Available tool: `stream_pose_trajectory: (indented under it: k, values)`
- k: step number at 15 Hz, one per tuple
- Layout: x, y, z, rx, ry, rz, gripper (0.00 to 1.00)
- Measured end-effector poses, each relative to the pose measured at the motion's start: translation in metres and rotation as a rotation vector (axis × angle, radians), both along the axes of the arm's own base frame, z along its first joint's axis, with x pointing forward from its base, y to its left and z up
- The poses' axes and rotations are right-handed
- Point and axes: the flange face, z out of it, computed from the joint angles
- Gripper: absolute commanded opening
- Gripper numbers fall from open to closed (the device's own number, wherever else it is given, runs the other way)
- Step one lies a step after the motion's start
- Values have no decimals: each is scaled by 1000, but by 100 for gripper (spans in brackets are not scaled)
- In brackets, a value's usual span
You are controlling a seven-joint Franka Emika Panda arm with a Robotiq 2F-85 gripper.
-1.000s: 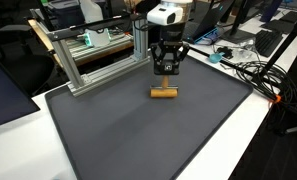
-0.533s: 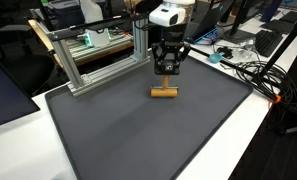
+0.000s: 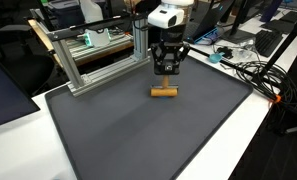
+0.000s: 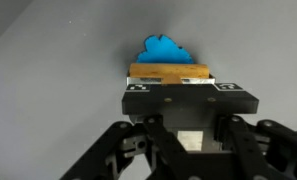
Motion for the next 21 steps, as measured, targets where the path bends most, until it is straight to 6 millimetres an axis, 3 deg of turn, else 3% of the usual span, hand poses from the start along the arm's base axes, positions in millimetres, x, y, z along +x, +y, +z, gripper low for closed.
stream_pose_trajectory:
  k: [10,21]
  values:
    - [0,0,0,28,35,42,22]
    - [-3,18,-7,58,120,68,22]
